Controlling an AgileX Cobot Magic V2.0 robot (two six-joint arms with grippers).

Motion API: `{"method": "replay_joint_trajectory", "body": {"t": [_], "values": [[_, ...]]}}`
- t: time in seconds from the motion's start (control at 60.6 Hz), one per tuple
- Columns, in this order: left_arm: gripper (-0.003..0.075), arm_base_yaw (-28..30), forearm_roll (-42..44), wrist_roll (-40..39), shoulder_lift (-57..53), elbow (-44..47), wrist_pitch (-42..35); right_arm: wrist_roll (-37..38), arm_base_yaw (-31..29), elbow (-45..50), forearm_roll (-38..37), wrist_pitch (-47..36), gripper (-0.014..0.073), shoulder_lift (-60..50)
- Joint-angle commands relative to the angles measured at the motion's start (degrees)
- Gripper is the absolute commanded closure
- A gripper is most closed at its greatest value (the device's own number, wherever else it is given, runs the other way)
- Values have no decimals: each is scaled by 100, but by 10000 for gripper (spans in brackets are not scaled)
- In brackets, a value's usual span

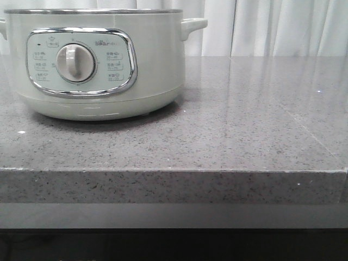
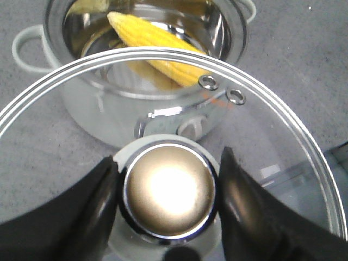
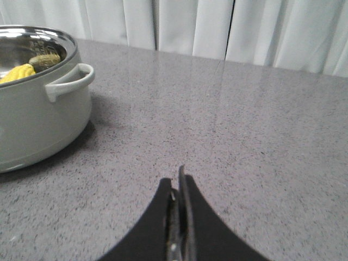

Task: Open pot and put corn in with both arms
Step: 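Release the corn into the pot and withdraw the right gripper, then lower the glass lid back onto the pot with the left gripper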

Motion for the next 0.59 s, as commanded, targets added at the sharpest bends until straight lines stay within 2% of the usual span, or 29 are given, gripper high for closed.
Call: {"method": "replay_joint_trajectory", "body": {"t": [0.0,0.132,0.33,0.578], "values": [[468,-52,-93,93,587,-791,-747,-68,-21,212,-15,-337,662,-629],[468,-52,-93,234,1590,-1772,-747,-68,-21,518,-15,-116,662,-1249],[468,-52,-3,232,2884,-3046,-743,-68,-21,577,-10,-154,662,-1352],[468,-52,-3,232,3830,-3766,-744,-68,-21,577,-10,-154,662,-1352]]}}
